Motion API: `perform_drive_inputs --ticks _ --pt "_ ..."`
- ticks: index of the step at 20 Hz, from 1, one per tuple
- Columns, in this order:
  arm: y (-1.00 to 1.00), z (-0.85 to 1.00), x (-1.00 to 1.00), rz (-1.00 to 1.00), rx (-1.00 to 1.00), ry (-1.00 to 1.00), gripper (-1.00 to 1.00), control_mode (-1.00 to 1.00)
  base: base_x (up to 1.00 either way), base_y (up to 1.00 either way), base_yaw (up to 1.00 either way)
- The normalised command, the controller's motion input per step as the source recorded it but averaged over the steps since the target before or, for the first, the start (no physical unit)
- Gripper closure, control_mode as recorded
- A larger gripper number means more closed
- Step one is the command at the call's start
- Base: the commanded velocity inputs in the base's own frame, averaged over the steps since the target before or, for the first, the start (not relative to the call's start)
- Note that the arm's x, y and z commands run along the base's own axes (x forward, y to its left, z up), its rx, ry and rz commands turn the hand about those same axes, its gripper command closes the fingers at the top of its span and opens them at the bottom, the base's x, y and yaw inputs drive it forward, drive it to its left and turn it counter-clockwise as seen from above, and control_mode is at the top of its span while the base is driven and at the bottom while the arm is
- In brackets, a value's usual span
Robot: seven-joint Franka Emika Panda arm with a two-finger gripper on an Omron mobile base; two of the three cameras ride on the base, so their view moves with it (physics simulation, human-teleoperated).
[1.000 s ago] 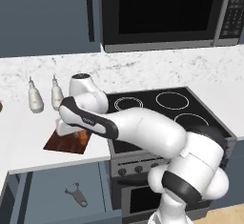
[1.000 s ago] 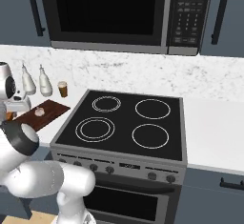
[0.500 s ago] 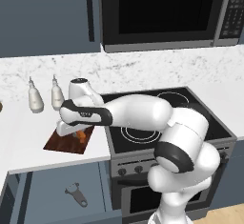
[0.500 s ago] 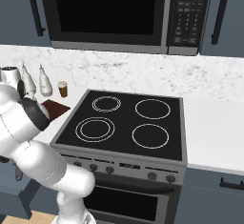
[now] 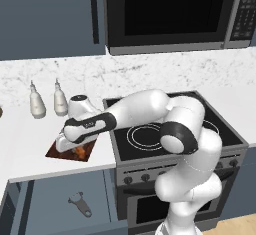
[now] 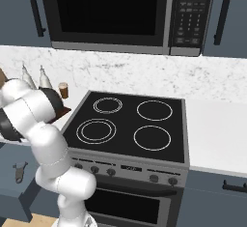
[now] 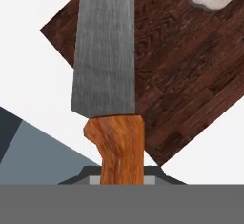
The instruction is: Place the appropriate cutting tool for cutting the garlic skin on the cutting board.
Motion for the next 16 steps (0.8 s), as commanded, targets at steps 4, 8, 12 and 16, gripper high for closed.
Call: perform_drive_inputs --ticks 4,8,12,16 --pt "0.04 -0.14 0.59 0.00 0.00 0.00 1.00 -1.00 0.00 0.00 0.00" --pt "0.01 -0.23 0.45 0.00 0.00 0.00 1.00 -1.00 0.00 0.00 0.00" --pt "0.06 -0.16 0.45 0.00 0.00 0.00 1.00 -1.00 0.00 0.00 0.00" --pt "0.01 -0.22 0.30 0.00 0.00 0.00 1.00 -1.00 0.00 0.00 0.00"
